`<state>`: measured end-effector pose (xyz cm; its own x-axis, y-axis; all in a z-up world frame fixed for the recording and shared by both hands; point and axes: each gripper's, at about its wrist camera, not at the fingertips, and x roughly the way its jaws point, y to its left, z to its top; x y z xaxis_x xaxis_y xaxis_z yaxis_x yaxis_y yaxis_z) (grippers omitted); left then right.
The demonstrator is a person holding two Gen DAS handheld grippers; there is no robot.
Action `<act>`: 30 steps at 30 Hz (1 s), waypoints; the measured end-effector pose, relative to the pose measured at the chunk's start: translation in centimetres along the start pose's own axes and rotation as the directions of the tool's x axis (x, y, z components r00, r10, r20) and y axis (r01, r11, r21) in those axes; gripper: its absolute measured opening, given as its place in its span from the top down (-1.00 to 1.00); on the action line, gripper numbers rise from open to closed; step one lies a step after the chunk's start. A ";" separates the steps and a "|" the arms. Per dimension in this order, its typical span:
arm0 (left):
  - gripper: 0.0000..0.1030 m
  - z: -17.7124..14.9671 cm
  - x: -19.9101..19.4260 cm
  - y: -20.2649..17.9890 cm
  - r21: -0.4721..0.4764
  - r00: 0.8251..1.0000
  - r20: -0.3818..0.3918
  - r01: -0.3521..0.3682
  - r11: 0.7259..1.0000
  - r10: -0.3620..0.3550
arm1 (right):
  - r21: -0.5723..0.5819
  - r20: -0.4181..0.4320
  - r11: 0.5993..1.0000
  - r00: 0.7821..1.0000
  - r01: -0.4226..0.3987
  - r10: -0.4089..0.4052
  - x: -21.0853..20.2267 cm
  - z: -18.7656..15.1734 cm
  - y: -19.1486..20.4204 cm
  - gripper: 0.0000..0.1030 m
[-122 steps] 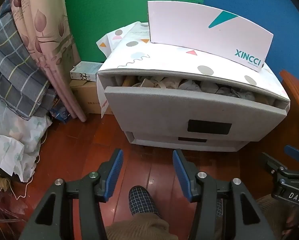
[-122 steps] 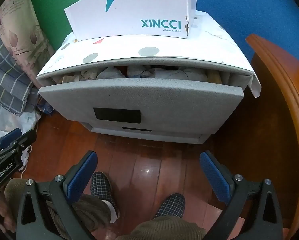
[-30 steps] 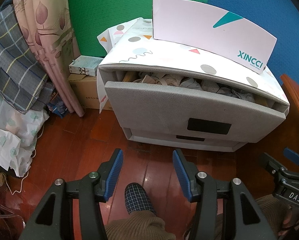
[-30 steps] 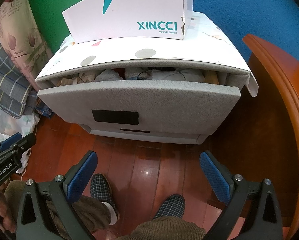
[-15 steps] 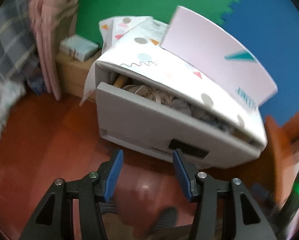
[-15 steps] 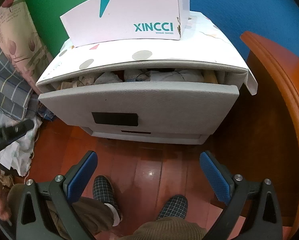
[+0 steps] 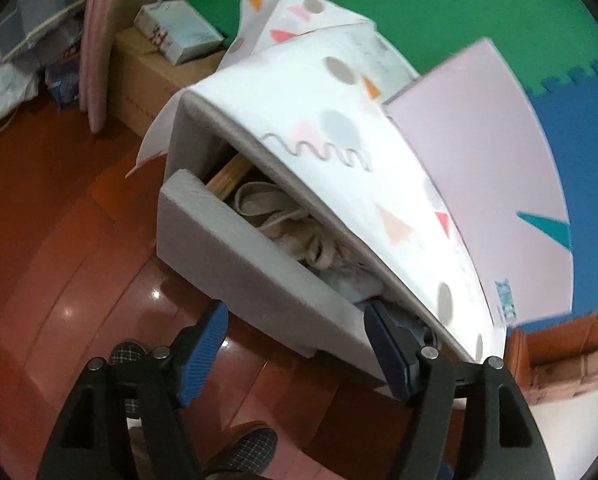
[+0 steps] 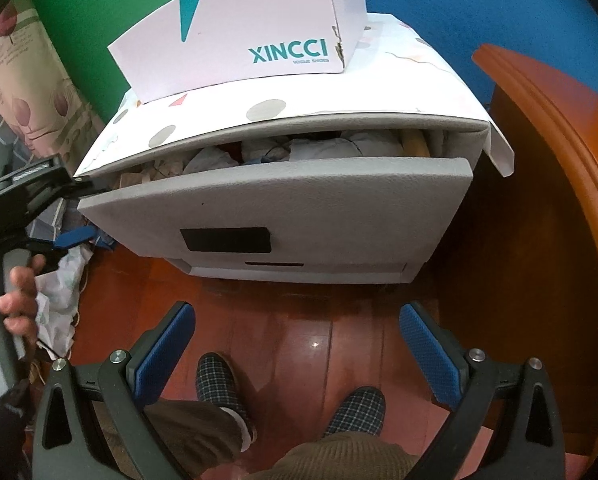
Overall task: Take underwear out of drawer
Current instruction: 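Hook the left gripper on the drawer front and pull it open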
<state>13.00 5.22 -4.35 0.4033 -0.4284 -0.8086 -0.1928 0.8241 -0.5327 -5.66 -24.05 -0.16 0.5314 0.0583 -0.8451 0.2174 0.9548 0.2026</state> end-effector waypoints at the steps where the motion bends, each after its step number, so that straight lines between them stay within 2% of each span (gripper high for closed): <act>1: -0.41 0.3 0.4 0.2 -0.021 1.000 -0.005 0.003 1.000 -0.003 | 0.000 0.000 1.000 1.000 -0.001 0.001 0.0 0.0 0.0 -0.97; 5: -0.41 1.1 1.4 0.8 -0.084 1.000 -0.017 0.007 0.996 -0.009 | 0.000 -0.002 1.000 1.000 -0.006 0.006 0.0 0.0 0.0 -0.97; 13: -0.56 1.6 2.7 1.2 -0.116 1.000 -0.016 -0.023 0.993 0.021 | 0.001 -0.004 1.000 1.000 -0.007 0.007 0.1 0.1 0.0 -0.97; 19: -0.72 2.0 4.0 1.8 -0.100 0.999 -0.006 -0.054 0.993 0.054 | -0.002 -0.002 1.000 1.000 0.002 -0.002 0.1 0.0 0.1 -0.97; 22: -0.73 1.9 3.8 1.7 -0.065 0.998 0.007 -0.066 0.996 0.067 | -0.008 0.000 1.000 1.000 0.010 -0.010 0.1 0.0 0.2 -0.97; 30: -0.83 0.8 2.5 2.9 0.008 0.994 -0.036 -0.099 0.995 0.099 | -0.003 0.018 1.000 1.000 0.006 -0.006 -0.5 0.2 0.0 -0.97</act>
<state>14.17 6.82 -7.71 0.3496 -0.3576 -0.8660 -0.2245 0.8654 -0.4480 -5.70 -24.15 0.33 0.5449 0.0478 -0.8371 0.2175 0.9561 0.1961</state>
